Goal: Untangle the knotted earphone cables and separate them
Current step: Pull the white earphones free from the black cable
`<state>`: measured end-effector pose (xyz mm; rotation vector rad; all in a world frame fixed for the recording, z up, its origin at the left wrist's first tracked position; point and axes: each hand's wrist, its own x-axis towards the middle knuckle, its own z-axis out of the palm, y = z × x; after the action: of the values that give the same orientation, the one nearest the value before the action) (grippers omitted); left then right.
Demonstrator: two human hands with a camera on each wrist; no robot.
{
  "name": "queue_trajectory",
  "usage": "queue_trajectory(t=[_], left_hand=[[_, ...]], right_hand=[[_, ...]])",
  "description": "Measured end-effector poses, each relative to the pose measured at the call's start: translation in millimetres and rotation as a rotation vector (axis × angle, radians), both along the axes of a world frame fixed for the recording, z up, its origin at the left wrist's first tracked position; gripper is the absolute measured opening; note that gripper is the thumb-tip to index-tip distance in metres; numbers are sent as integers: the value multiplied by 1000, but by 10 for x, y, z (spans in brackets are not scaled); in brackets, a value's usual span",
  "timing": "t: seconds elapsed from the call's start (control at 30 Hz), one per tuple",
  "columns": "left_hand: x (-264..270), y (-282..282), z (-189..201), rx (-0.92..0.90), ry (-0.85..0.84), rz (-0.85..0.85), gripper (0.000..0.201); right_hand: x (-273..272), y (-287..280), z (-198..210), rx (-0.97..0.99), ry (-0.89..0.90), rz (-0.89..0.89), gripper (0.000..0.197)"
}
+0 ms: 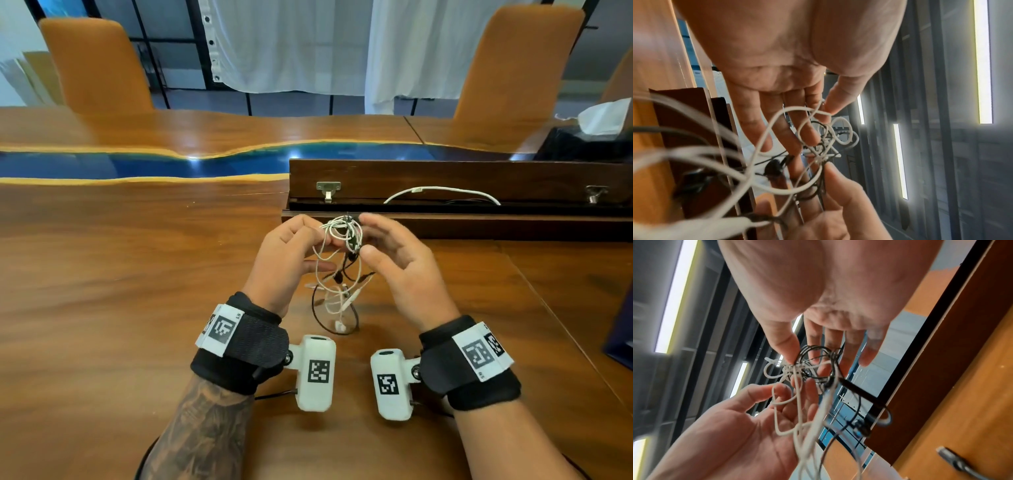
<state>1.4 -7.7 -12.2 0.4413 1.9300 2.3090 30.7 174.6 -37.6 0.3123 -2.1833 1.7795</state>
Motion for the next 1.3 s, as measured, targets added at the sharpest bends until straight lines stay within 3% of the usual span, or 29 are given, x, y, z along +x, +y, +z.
queue_trajectory(t=[0.23,0.4,0.53,0.67,0.73,0.8,0.93,1.07,1.13,1.2,1.3], left_hand=[[-57,-15,-35,56,-48,93,19],[-126,-132,-62,-76,-48,177,11],[-121,-129,-67,-95,-24,237,14],[-66,-74,-10,302,-135,71,21],[-56,-63,-5,346,-152,22,23],[-65,-68,-31,237,-114,52,18],[-79,-88,-84,-187,65,202,14],[-103,-96,-106,-398,192,299,12],[-112,-104,-112,-401,205,317,13],[-95,-90,-87,-291,172,260,18],[-25,-39,-20,-171,172,147,18]], right_hand=[[-5,36,32,-22,-32,-190,18],[-17,106,112,-553,-54,-198,20],[-7,91,150,-718,-59,-138,18],[-22,83,109,-605,-83,-193,11],[-19,72,93,-533,-67,-207,11],[-13,70,85,-465,-27,-239,12],[-14,111,80,-389,30,-370,14],[-21,112,56,-342,92,-469,18],[-18,97,53,-329,83,-418,14],[-16,79,57,-312,48,-309,11],[-15,66,50,-256,-14,-269,34]])
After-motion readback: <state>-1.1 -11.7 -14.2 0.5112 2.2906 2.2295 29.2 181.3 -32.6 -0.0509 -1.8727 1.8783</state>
